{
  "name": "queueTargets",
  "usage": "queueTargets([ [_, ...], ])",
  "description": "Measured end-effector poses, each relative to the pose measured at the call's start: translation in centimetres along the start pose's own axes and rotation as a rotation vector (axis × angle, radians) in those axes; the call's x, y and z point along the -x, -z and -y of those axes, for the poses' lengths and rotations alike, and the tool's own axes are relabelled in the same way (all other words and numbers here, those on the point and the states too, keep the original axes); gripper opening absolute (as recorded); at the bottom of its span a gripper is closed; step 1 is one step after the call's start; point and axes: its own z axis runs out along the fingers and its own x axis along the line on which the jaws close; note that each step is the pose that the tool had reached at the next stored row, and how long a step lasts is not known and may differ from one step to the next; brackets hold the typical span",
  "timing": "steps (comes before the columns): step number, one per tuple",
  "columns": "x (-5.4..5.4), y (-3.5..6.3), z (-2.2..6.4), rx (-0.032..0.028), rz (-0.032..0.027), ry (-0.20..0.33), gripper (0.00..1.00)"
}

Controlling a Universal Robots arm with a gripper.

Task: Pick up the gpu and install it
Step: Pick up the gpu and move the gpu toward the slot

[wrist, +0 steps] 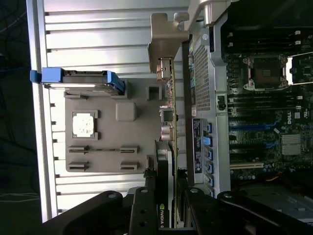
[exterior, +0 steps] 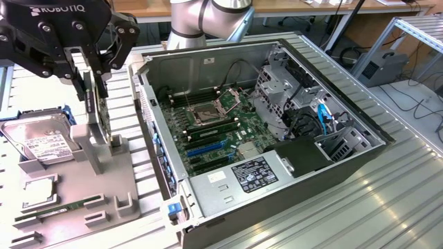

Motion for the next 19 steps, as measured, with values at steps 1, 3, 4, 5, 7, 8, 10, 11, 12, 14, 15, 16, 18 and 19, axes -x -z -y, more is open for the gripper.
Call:
queueTargets([
  [1, 0.4, 0.0, -0.02, 0.0, 0.0, 0.0, 0.27],
  [3, 2.2, -0.05, -0.12, 0.0001, 0.0001, 0.0, 0.27],
  [4, 3.4, -0.07, -0.18, -0.0001, -0.0001, 0.0, 0.27],
  [5, 4.4, -0.1, -0.23, 0.0, 0.0001, 0.0, 0.27],
  [7, 6.6, -0.16, -0.35, 0.0001, 0.0001, 0.0, 0.27],
  [8, 7.9, -0.2, -0.42, 0.0001, 0.0001, 0.0, 0.27],
  [10, 8.9, -0.21, -0.47, -0.0001, 0.0, 0.0, 0.27],
  [11, 9.8, -0.24, -0.51, 0.0001, 0.0001, 0.0, 0.27],
  [12, 11.0, -0.28, -0.57, 0.0001, 0.0001, 0.0, 0.27],
  [14, 13.0, -0.32, -0.67, 0.0, 0.0001, 0.0, 0.27],
  [15, 13.9, -0.35, -0.71, 0.0, 0.0, 0.0, 0.27],
  [16, 14.7, -0.37, -0.75, 0.0, 0.0, 0.0, 0.27],
  [18, 16.6, -0.42, -0.85, 0.0, 0.0, 0.0, 0.27],
  [19, 17.1, -0.43, -0.87, 0.0, 0.0001, 0.0, 0.27],
])
